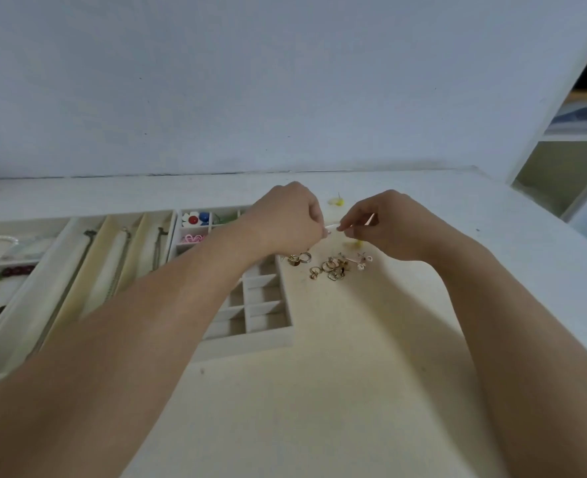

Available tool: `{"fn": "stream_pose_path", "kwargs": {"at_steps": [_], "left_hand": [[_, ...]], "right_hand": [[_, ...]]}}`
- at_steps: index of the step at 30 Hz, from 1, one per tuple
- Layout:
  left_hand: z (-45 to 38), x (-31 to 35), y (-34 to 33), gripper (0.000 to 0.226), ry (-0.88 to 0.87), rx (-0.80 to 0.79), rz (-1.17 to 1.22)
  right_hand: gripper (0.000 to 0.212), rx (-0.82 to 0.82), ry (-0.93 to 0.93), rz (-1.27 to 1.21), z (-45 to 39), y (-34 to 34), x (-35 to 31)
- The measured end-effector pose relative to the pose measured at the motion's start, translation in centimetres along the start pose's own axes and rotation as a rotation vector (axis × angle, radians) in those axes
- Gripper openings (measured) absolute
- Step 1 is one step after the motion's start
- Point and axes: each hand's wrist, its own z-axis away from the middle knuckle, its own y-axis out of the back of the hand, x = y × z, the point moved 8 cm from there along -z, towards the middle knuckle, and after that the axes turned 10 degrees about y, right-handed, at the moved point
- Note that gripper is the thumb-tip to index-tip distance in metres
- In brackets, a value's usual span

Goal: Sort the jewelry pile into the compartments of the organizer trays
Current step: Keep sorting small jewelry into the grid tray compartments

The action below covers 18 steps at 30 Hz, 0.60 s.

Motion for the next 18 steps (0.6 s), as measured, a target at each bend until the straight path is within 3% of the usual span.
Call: {"fn": "stream_pose_path", "kwargs": {"at_steps": [11,18], "left_hand": [[-0.5,-0.6,0.9,0.015,0.021,0.039,0.140],[0.0,-0.7,1.4,0.010,0.041,0.036,0.252]], "right_hand": [[0.007,-0.183,-0.100,0.092,0.8,-1.2,0.3],[0.007,-0.200,-0.111,0.073,0.7,-1.4,0.4]]}}
